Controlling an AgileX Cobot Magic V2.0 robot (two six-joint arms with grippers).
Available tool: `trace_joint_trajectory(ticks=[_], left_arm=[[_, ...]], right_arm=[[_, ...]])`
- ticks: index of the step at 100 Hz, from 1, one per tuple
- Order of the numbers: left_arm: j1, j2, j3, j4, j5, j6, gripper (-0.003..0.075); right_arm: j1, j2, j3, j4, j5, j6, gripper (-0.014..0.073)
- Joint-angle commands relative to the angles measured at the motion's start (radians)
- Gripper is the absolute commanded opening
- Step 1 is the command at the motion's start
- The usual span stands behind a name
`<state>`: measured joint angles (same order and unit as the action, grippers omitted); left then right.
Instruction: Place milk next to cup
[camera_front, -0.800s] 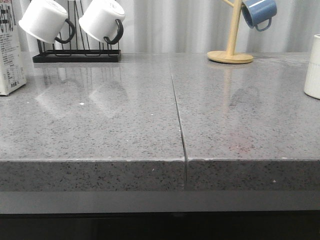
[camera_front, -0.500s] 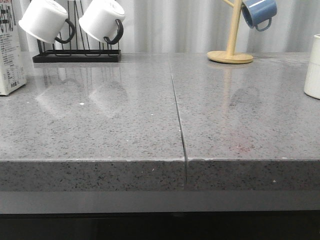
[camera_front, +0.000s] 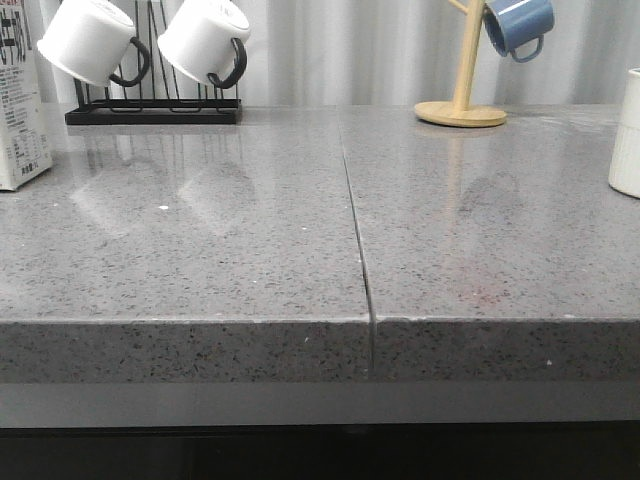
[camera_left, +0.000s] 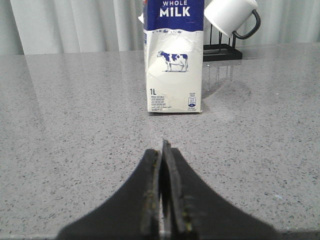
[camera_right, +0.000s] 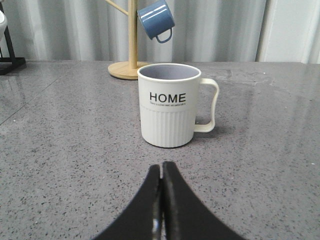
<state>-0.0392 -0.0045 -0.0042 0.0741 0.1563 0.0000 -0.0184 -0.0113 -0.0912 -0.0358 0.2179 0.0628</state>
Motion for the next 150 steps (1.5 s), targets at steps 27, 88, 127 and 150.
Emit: trace_joint_trajectory(ticks=[27,88,127,150], left_arm=[[0.003,-0.029,0.045,-0.003,-0.074,0.000,-0.0020],[0.003,-0.029,0.045,-0.003,-0.074,0.000,-0.0021],[0.003,-0.029,0.045,-0.003,-0.074,0.000,-0.0020],[0.003,-0.029,0.045,-0.003,-0.074,0.000,-0.0020]], right_arm=[[0.002,0.027,-0.142,-0.002,0.096,-0.006,-0.0067],[0.001,0.306,-0.142,0.001,-0.135,-0.005,0.0310],[-0.149,0.699,-0.143,0.004,-0.564,-0.005,0.0310],[-0.189,0.902,-0.151,0.072,-0.760,-0.005,0.0310]])
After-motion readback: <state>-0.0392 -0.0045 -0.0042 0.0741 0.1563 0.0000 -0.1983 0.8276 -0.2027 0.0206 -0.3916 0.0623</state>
